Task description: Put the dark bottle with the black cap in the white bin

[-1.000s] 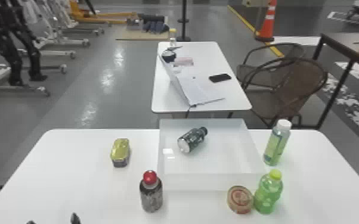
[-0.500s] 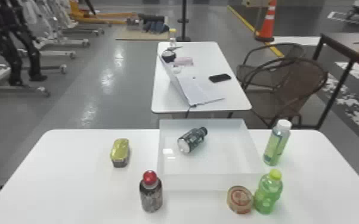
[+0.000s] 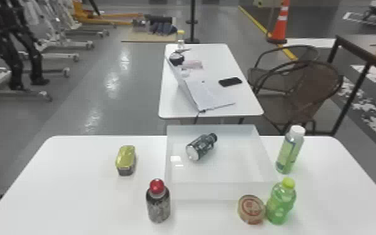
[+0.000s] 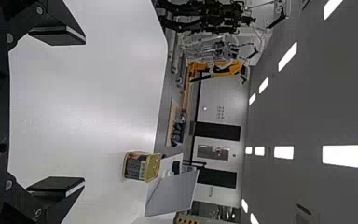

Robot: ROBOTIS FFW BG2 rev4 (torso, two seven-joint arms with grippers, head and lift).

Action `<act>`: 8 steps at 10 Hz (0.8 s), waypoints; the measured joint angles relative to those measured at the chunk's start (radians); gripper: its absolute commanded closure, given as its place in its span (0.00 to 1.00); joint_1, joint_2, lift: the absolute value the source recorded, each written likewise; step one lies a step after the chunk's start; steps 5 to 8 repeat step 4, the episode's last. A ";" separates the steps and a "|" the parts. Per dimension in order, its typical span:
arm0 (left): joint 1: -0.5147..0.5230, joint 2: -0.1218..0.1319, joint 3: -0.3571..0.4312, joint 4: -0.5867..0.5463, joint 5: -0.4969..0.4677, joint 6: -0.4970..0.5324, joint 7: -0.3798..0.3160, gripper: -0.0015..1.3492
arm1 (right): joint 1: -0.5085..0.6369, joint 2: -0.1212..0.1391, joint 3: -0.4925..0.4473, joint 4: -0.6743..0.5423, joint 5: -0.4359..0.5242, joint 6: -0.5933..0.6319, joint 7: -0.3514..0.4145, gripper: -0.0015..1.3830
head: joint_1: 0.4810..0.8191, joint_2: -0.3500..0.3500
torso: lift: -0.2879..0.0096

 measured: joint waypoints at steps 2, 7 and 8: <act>0.000 0.000 -0.003 0.000 0.002 -0.002 0.000 0.17 | 0.001 -0.008 0.000 -0.010 0.023 0.000 0.000 0.07 | 0.20 0.50 | 0.63; 0.000 0.000 -0.004 0.000 0.002 -0.003 0.000 0.17 | 0.001 -0.012 0.000 -0.014 0.032 0.000 0.000 0.07 | 0.20 0.50 | 0.63; 0.000 0.000 -0.004 0.000 0.002 -0.003 0.000 0.17 | 0.001 -0.012 0.000 -0.014 0.032 0.000 0.000 0.07 | 0.20 0.50 | 0.63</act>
